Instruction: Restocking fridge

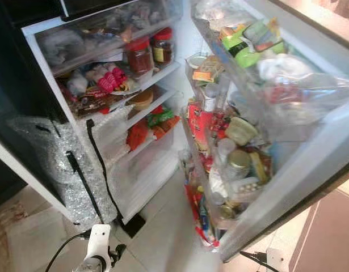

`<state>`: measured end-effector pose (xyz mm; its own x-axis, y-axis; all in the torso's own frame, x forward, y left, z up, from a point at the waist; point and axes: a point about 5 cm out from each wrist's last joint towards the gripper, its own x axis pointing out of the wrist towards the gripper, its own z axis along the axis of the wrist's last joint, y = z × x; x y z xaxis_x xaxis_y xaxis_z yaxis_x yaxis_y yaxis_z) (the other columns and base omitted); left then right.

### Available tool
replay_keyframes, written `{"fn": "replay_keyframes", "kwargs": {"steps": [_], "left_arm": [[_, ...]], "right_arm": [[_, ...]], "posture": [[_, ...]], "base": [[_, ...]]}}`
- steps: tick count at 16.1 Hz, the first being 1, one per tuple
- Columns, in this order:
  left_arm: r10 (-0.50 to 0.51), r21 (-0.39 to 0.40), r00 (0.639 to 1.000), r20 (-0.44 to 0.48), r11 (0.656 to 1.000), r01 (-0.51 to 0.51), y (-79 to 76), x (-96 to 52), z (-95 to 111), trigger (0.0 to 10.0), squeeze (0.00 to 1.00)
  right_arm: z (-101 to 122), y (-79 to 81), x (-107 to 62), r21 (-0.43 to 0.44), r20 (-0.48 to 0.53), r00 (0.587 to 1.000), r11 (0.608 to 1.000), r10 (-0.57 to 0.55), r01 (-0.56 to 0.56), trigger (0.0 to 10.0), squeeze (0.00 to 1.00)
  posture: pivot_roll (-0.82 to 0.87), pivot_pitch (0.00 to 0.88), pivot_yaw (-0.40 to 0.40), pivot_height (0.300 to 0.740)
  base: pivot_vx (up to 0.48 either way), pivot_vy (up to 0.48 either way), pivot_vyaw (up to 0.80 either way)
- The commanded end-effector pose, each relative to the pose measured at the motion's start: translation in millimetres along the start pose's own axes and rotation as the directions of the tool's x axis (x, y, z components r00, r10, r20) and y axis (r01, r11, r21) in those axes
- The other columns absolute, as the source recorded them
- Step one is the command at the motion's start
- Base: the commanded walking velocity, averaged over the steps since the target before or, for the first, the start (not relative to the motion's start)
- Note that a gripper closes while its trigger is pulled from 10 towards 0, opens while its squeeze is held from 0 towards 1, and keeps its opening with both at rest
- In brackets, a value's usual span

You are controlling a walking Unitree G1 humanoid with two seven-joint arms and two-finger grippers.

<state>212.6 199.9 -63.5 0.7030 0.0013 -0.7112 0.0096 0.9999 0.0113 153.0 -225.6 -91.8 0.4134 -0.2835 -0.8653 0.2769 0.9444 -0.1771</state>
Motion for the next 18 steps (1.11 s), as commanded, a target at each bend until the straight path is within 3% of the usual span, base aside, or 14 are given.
{"fn": "replay_keyframes", "kwargs": {"steps": [1,18], "left_arm": [[0.003,0.006,1.000,-0.019,1.000,-0.003,1.0,-1.5,-6.1,10.0,0.00],[0.016,0.004,0.999,-0.031,1.000,-0.016,2.3,-1.4,-6.5,10.0,0.00]], "right_arm": [[-1.7,-2.0,0.0,0.000,-0.009,1.000,1.000,-0.007,0.007,10.0,0.00],[1.3,1.1,-0.2,0.026,0.031,0.999,0.999,0.043,-0.044,10.0,0.00]], "posture": [[-0.19,0.046,0.003,0.740],[-0.19,0.058,0.004,0.740]], "base": [[0.000,0.000,0.00],[0.000,0.000,0.00]]}}
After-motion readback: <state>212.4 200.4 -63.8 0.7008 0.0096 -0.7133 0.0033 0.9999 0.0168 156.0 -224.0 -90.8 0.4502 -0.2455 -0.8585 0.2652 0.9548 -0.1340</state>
